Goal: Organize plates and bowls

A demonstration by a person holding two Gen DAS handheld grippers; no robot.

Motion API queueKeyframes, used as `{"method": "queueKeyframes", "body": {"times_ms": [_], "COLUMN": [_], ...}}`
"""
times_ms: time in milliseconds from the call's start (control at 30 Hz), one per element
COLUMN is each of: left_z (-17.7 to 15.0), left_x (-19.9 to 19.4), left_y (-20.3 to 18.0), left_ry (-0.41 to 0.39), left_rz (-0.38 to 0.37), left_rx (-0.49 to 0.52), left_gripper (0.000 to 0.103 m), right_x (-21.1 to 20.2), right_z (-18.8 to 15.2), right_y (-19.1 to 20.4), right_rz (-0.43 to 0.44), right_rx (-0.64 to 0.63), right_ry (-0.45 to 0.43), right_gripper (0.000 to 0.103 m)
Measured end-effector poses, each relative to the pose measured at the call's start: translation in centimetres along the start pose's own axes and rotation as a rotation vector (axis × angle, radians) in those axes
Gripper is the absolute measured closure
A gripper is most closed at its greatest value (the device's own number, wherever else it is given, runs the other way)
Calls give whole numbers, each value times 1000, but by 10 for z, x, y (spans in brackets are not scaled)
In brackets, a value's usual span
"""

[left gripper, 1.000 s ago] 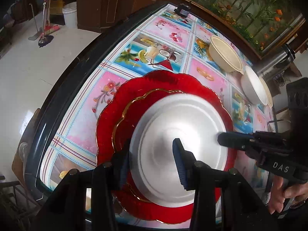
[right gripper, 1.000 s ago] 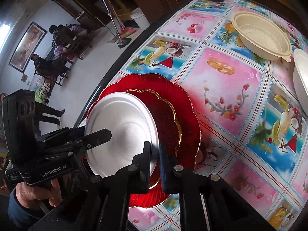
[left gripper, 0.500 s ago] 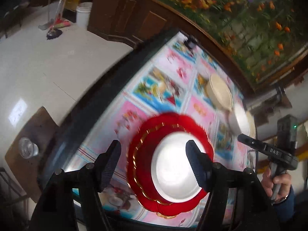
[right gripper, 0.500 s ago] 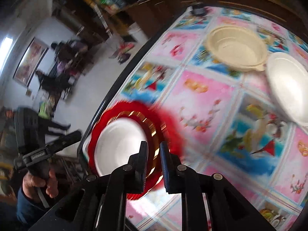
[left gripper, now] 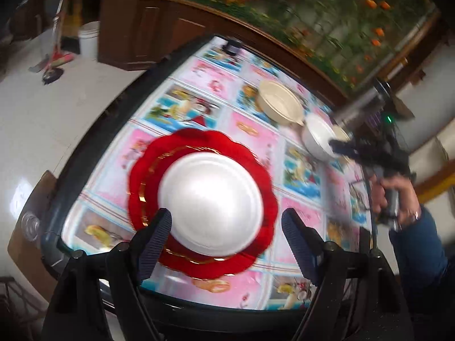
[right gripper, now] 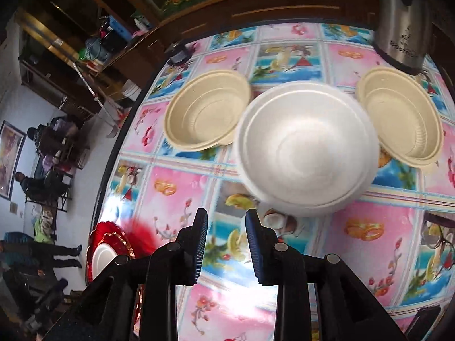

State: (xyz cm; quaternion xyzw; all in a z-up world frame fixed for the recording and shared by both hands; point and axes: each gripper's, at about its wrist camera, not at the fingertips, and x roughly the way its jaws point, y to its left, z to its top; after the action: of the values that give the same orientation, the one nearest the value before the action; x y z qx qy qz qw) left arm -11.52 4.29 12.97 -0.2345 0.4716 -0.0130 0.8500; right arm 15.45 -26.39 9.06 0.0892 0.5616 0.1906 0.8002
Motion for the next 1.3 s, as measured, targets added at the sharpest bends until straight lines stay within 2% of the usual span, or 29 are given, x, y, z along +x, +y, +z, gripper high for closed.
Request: {"method": "queueKeyframes", "body": {"times_ms": [133,267,433,633,867,1167,1300], "left_z": [-9,-13,-16,-14,-8,-9,-11], "left_x": [9,12,21,30,44,62,70], "left_y": [-18,-28,-37,-48,-69,-107,-121], "left_ry": [29,46,75,92,113,145,160], "left_rz": [-3,-9,-15,-25,-53,-93,-104], "left_rx": [55,89,119,146,180,239,258], "left_gripper": [24,24,24,24,24,24,24], "right_x": [10,32,56,58,47,15,-15], "right_z": [17,26,27,15,-22,-107,-128], "right_y": [-26,-57,-69,-68,-62,-50,-49], "right_rz": [-110,-178,-210,-222,-195,-106,-17], "right_rx": [23,74,70,28,-45,-143,-142], "right_ry": [-17,34,105,156,242,361,325], "right_gripper": [73,73,73,73,73,73,73]}}
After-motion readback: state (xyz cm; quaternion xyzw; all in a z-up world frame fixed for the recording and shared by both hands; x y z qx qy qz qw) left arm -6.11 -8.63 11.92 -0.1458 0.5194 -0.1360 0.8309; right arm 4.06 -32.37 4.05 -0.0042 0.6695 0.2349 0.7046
